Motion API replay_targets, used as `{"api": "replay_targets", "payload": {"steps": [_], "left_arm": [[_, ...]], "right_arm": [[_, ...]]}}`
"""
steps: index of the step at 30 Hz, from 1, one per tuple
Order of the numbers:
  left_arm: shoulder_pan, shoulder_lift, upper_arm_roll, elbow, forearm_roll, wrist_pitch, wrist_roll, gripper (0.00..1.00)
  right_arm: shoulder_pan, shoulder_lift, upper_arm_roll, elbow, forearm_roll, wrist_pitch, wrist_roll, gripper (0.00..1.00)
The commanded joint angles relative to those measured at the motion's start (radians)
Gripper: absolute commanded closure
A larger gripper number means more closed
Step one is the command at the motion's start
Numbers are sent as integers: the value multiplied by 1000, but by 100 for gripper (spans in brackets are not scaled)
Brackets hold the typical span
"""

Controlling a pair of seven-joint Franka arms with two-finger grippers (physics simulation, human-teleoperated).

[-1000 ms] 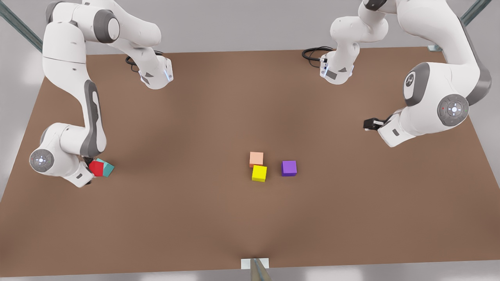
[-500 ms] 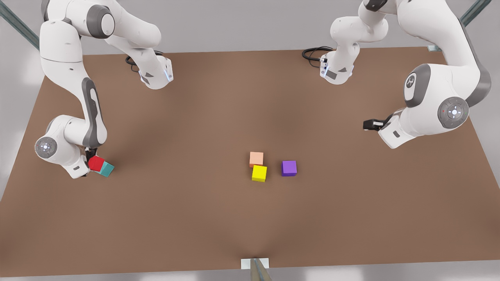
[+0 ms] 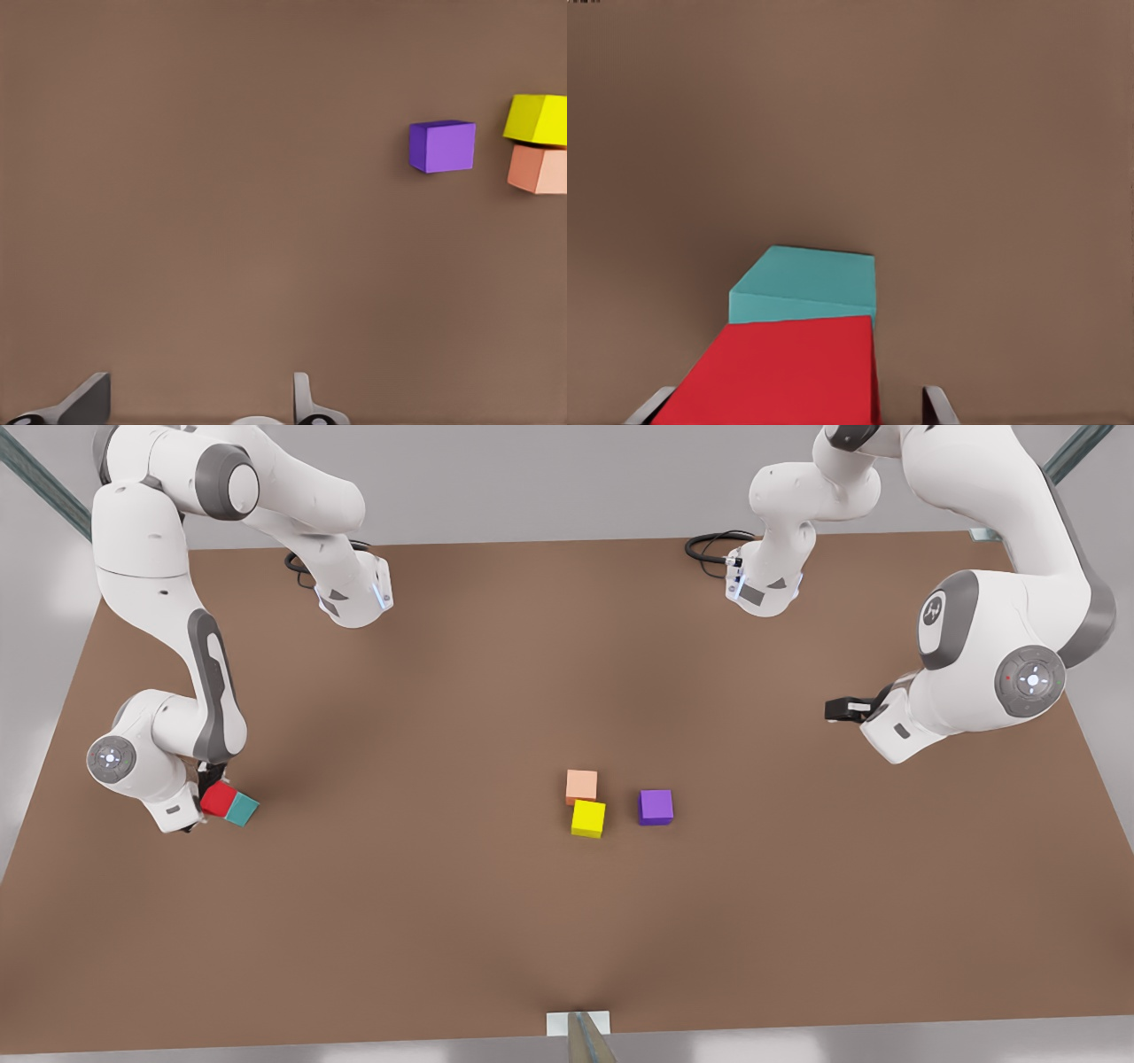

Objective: Pick up red wooden cube and pass to hand red wooden cube and place in blue wooden cube

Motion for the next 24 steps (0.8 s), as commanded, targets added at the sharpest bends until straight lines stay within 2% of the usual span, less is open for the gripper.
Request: {"api": "replay_targets", "payload": {"steps": [1,16,19,22,24], "left_arm": [[-1,-1,0,1,1,-1,-20,0],[-1,-1,0,1,1,-1,-22,0],[-1,-1,0,1,1,-1,-20,0],[-1,0,0,-1,1,-1,-20,0],[-1,0,0,-1,1,1,-20,0]], "right_arm": [[0,-1,0,0,3,12,74,0],[57,5,13,8,63,11,77,0],[129,44,13,57,126,9,92,0],[221,70,13,119,146,-4,221,0],[253,74,13,217,146,-127,437,0]]}}
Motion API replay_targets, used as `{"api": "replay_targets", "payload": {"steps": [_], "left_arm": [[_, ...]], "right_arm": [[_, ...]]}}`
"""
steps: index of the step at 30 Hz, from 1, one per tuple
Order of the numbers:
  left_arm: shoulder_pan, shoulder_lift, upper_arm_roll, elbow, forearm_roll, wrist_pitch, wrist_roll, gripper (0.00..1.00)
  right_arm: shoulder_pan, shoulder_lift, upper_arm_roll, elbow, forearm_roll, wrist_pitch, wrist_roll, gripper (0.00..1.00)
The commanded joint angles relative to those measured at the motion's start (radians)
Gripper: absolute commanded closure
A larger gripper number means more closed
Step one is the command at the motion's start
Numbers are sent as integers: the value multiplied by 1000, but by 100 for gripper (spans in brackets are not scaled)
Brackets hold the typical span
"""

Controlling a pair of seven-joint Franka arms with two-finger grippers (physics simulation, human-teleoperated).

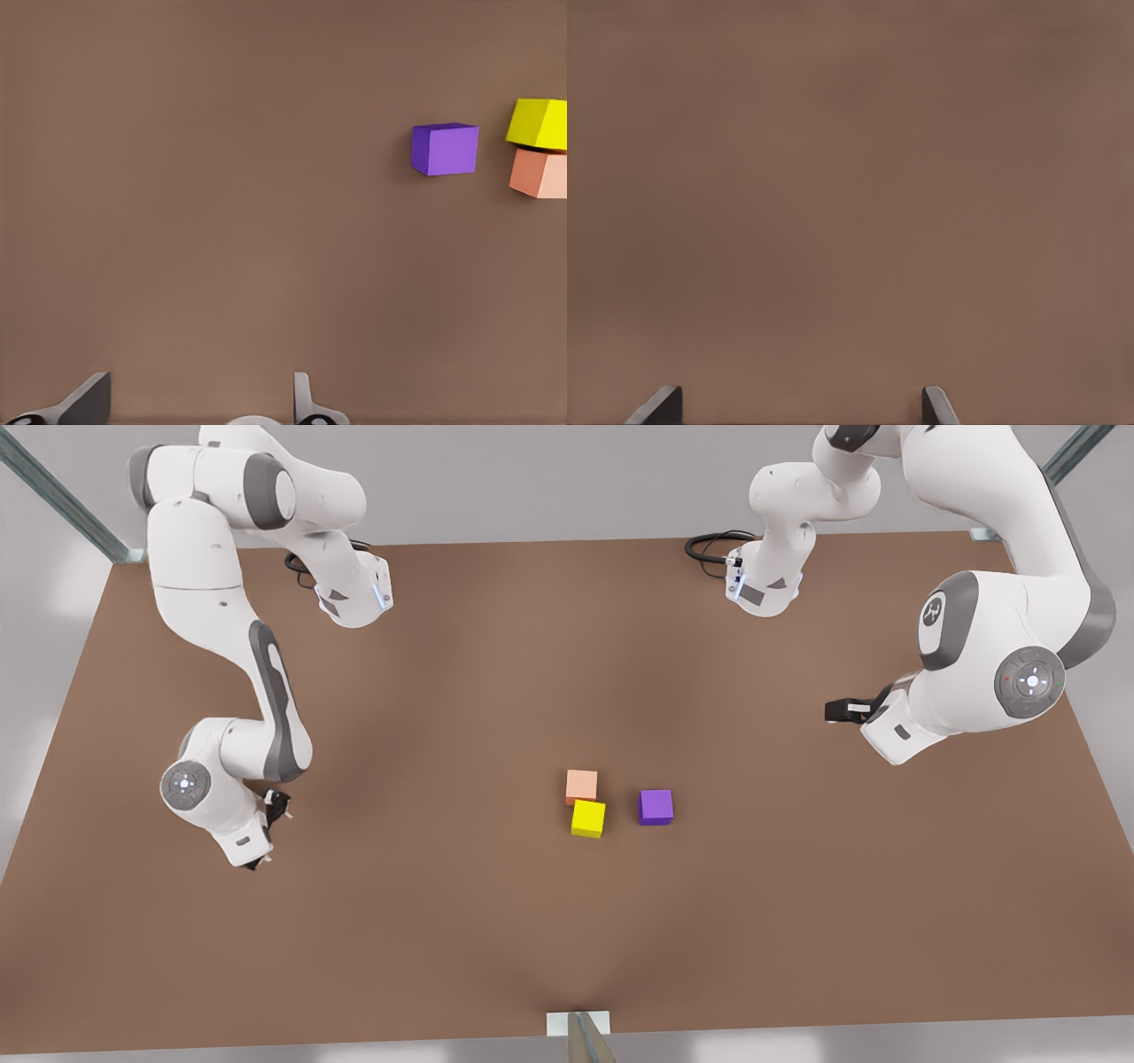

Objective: Pick up red wooden cube and pass to hand red wooden cube and place in blue wooden cube

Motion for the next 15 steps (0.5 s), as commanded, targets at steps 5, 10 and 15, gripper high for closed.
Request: {"api": "replay_targets", "payload": {"steps": [5,10,15], "left_arm": [[1,5,0,1,2,1,-5,0],[1,5,0,1,2,-1,-6,0],[1,5,0,1,2,1,-5,0]], "right_arm": [[21,38,0,393,47,-670,1386,0],[24,-218,-11,464,21,-911,1309,0],[-169,-314,187,465,-58,-1050,1422,0]]}}
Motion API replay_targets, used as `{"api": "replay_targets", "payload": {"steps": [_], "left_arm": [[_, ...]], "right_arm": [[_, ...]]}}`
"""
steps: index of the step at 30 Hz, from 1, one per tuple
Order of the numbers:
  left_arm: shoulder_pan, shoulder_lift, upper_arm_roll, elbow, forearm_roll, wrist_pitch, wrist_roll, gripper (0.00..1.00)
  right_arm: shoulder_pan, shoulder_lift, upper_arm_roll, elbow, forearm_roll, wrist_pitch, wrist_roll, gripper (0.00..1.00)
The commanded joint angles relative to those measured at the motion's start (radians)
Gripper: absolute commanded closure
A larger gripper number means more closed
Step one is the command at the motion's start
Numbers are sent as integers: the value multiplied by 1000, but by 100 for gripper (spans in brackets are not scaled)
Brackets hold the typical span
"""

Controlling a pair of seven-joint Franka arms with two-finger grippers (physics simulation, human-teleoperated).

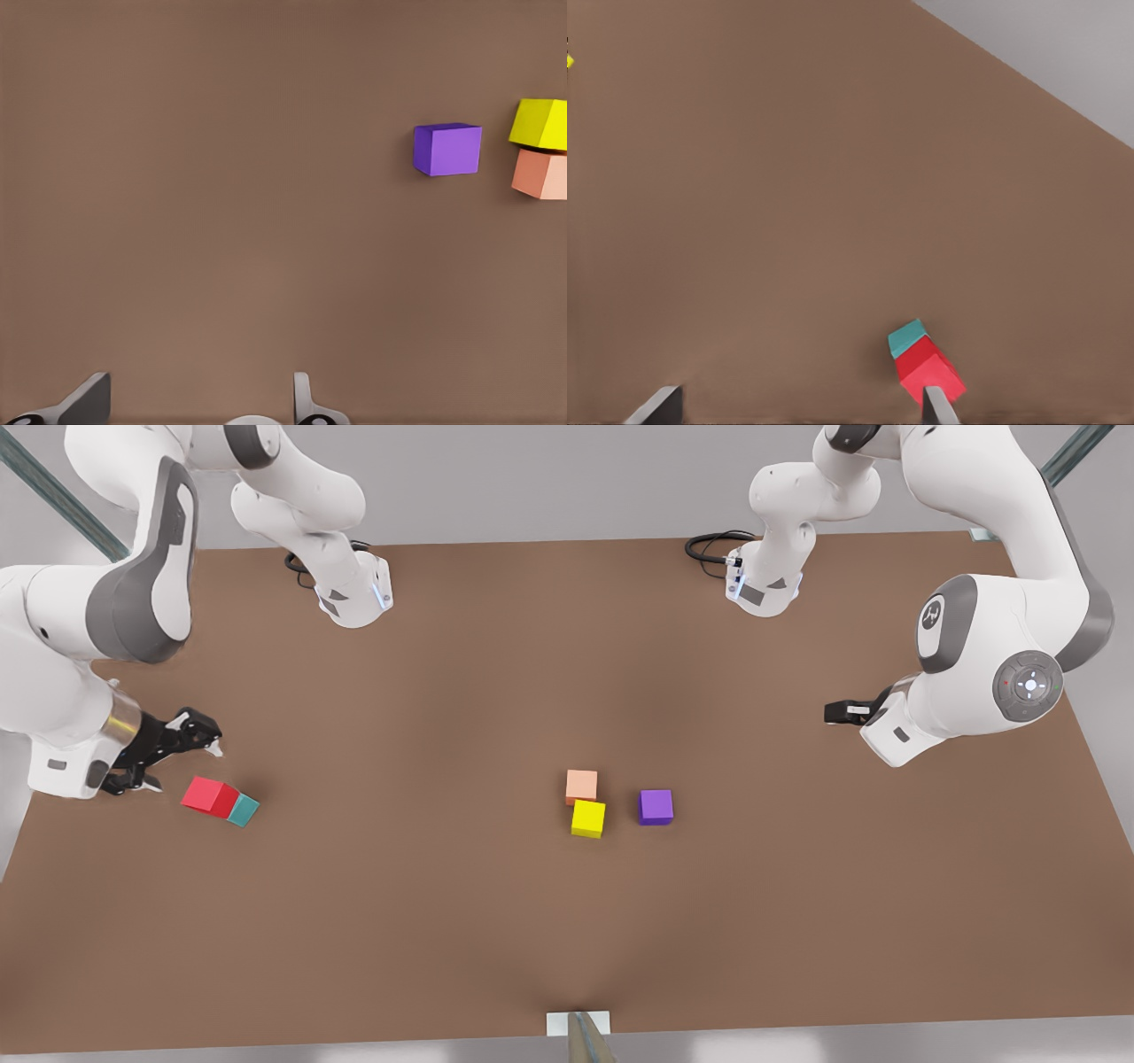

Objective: Pick up red wooden cube and pass to hand red wooden cube and place in blue wooden cube

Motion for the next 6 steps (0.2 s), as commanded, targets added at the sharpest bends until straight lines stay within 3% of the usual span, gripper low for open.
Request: {"api": "replay_targets", "payload": {"steps": [1,3,6], "left_arm": [[1,0,0,0,1,2,-2,0],[0,5,0,0,-1,0,-2,0],[2,3,0,0,-1,-1,0,0]], "right_arm": [[-36,-41,37,-49,-31,-165,692,0],[-42,-98,37,-149,-31,-98,706,0],[-42,-101,37,-149,-28,-99,720,0]]}}
